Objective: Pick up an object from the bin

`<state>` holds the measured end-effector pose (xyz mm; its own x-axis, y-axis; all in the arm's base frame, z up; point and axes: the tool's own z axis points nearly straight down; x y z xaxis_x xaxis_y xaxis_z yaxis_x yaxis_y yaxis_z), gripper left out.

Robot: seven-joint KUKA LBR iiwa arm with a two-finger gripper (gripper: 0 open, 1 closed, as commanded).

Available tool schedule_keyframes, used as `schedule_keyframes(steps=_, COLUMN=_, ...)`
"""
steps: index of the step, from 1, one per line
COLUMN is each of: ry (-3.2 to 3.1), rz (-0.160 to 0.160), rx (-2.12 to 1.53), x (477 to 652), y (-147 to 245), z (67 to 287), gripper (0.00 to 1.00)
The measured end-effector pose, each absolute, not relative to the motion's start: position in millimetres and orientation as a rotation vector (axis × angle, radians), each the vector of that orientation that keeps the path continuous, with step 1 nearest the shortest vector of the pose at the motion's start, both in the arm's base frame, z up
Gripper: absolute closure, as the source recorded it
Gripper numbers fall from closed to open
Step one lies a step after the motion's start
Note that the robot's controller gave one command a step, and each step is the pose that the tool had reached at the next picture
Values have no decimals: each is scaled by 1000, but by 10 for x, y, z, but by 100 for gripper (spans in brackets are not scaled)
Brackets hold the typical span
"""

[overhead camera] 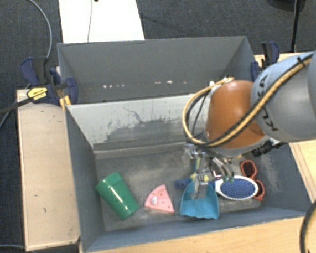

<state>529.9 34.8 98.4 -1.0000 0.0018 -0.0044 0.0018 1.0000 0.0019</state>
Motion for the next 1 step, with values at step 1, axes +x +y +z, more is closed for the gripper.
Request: schedule_keyframes(steps=1, ry=3133, rz=3, rx=-18, x=5233, y=286, z=721, gripper=100)
